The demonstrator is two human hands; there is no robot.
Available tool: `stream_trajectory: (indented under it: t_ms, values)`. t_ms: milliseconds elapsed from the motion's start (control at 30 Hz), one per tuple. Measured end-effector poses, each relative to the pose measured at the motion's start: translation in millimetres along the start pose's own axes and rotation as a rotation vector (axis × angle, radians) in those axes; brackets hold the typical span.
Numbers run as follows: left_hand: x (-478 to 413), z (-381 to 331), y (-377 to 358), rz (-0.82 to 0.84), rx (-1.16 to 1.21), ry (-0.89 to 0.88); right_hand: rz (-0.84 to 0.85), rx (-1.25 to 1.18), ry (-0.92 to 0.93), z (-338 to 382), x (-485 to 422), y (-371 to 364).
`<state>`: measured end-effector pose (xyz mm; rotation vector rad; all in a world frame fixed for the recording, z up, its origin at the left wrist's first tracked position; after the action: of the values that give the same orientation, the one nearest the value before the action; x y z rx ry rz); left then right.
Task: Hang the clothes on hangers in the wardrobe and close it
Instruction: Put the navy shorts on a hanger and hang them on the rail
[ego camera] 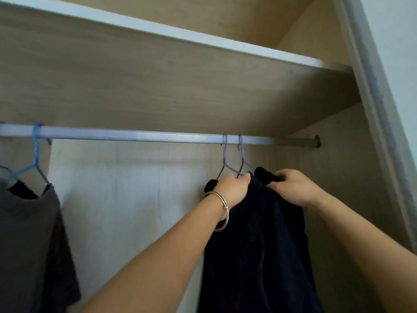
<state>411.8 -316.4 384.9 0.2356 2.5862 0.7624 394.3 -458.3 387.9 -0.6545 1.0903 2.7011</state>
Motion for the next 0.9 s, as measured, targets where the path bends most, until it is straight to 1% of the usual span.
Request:
stream_trajectory:
  t_ms: [67,100,233,333,433,667,900]
  values:
    - [-14.9,3.4,-10.3,-0.023,0.250,0.032,0.034,-0.085,-0.015,-7.0,-6.0,-0.5]
    - [-22.0,4.9,-12.3,-0.025,0.349,0.035,0.057,-0.088,-0.026,-8.2,-9.0,-0.1]
    - [-32.5,6.4,-9.6,-0.065,0.509,0.034,0.169,-0.102,-0.043,-5.5,-14.0,-3.2]
    - [-31.0,10.2,9.6,-0.193,0.412,0.053,0.150,-0.193,0.010,-0.7,-13.7,-6.8]
    - [-22.7,16.0,36.6,-0.277,0.310,0.073,0.138,-0.255,0.053,8.4,-9.2,-12.7]
    - [21.2,27.1,95.1,-0.374,0.219,0.089,0.177,-0.419,0.145,53.6,7.7,-46.6]
    - [86.0,47.3,165.8,-0.456,0.136,0.114,0.291,-0.568,0.192,111.0,23.1,-101.5]
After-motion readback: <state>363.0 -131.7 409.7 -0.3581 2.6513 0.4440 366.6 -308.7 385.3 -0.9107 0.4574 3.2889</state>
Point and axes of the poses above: each hand's wrist, its own x-axis away from the middle knuckle, its own y-axis out of the back of the hand, z = x × y, the point moved 5 cm from there along -x, towards the middle knuckle, and after that the axes turned 13 degrees about z, right-handed, at the moved point
